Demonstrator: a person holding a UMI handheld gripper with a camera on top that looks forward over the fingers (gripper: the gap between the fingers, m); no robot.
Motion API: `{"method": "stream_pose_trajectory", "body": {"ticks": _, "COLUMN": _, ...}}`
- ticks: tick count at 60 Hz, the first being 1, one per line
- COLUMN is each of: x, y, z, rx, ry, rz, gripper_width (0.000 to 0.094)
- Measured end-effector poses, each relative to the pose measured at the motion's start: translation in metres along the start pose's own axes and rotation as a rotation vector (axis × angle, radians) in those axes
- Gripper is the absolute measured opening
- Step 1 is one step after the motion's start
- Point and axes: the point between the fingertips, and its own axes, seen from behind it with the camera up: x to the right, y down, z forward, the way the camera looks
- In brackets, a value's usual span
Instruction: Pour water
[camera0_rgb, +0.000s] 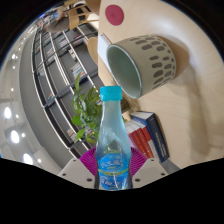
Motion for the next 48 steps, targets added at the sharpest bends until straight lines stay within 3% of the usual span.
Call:
{"method": "stream_pose_trajectory", "body": {"ticks": 6, "x": -0.007, "y": -0.018, "z": 0.001, "rx": 0.032, "ry": -0.025, "rz": 0.102, "gripper_width": 0.037}}
{"method": "stream_pose_trajectory", "body": {"ticks": 23, "x": -0.008, "y": -0.019, "z": 0.002, "rx": -0.012, "ry": 0.041, "rz": 0.011, "gripper_width": 0.037}}
{"method": "stream_pose_trajectory", "body": {"ticks": 38, "x": -0.073, "y": 0.013, "z": -0.004, "rx": -0.108, "ry": 0.05, "rz": -0.822, "gripper_width": 0.0392}}
{"method": "stream_pose_trajectory", "body": {"ticks": 48, "x": -0.133, "y": -0.01, "z": -0.005, "rx": -0.036, "ry": 0.064, "rz": -1.457, "gripper_width": 0.0391}}
